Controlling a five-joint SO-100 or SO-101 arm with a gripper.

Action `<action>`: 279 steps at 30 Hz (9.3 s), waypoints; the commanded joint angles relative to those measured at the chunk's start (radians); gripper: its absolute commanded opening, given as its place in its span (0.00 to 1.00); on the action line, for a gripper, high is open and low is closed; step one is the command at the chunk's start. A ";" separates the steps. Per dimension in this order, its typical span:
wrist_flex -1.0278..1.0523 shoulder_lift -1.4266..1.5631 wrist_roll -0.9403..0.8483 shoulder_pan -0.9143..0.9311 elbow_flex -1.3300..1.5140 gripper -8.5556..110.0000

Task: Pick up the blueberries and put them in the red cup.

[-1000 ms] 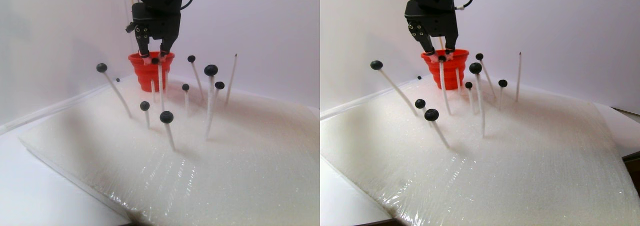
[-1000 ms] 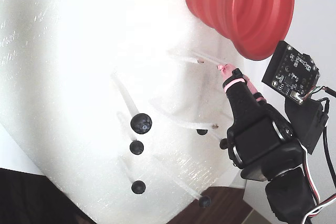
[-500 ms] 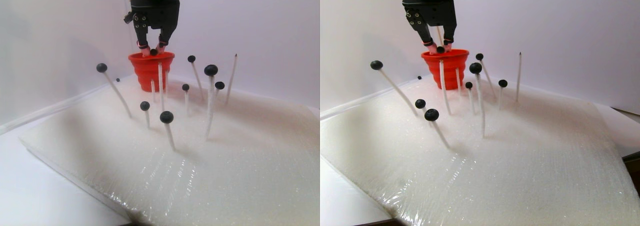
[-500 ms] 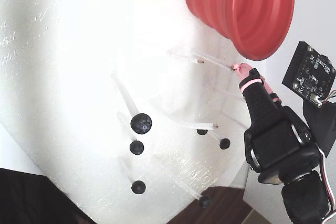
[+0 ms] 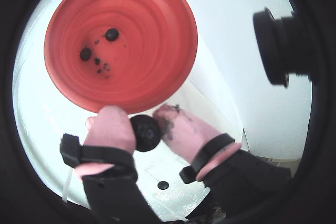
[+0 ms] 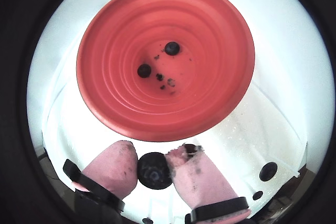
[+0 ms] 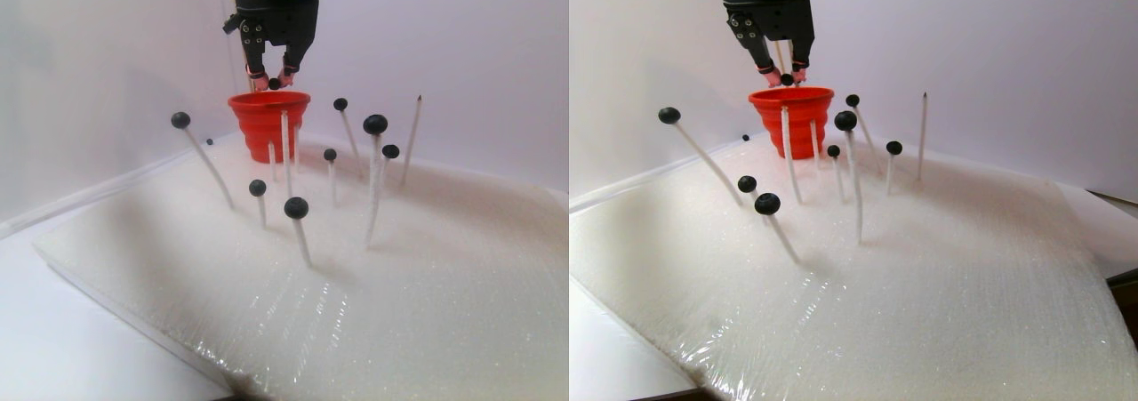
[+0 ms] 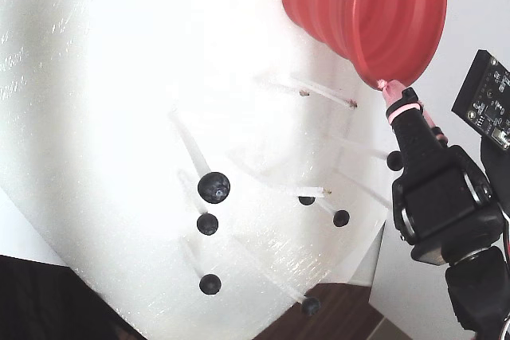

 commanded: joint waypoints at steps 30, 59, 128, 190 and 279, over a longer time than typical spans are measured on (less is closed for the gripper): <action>-0.126 -0.127 -0.031 -0.012 -0.222 0.20; -0.011 0.067 -0.083 0.043 -0.110 0.20; 0.281 0.413 -0.137 0.256 0.091 0.20; 0.023 0.035 -0.141 0.298 -0.011 0.26; -0.089 -0.017 -0.087 0.238 -0.021 0.18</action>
